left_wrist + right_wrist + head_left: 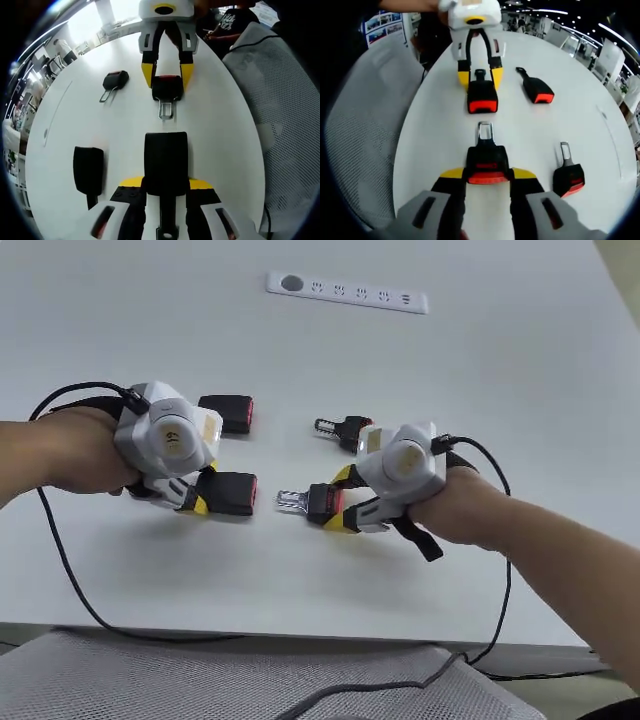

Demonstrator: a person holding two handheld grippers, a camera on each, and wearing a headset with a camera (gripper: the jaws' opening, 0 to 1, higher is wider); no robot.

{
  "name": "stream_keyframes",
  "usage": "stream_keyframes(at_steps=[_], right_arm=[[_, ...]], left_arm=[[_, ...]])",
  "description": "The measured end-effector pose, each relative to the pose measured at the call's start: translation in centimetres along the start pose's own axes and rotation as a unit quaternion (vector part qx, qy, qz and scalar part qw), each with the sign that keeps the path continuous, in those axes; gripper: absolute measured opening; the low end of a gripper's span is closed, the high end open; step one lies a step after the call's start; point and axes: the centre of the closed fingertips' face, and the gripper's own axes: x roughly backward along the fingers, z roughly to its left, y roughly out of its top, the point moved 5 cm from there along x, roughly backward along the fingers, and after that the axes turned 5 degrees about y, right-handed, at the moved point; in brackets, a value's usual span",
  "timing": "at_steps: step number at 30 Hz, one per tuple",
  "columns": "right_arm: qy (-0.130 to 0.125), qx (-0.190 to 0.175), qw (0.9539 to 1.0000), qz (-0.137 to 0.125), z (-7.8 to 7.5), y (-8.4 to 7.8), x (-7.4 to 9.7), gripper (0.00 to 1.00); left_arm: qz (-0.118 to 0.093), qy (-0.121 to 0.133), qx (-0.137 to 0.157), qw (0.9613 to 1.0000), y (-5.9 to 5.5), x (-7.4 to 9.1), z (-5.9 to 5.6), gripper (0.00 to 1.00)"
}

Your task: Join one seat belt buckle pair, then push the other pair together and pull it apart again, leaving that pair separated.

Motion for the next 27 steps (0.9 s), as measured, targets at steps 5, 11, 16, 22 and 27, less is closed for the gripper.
stream_keyframes(at_steps=[5, 11, 16, 22, 27], right_arm=[[0.002, 0.003, 1.0, -0.003, 0.1, 0.8, -0.7, 0.34], [0.006, 0.004, 1.0, -0.006, 0.0, 1.8, -1.3, 0.34], [0.009, 0.011, 0.9999, 0.004, 0.0, 2.2, -1.4, 0.33], [0.002, 0.011, 0.9999, 0.005, 0.3, 2.5, -1.4, 0.33], [-0.001, 0.013, 0.9999, -0.001, 0.3, 3.1, -1.9, 0.33]], left_arm=[[0.002, -0.002, -0.003, 1.0, 0.0, 0.0, 0.0, 0.3], [0.002, -0.002, -0.003, 1.0, 0.0, -0.1, 0.0, 0.3], [0.0, -0.001, 0.0, 1.0, -0.1, -0.1, 0.1, 0.3], [-0.003, -0.001, 0.003, 1.0, -0.1, 0.0, 0.1, 0.3], [0.0, -0.002, 0.001, 1.0, -0.1, 0.0, 0.2, 0.3]])
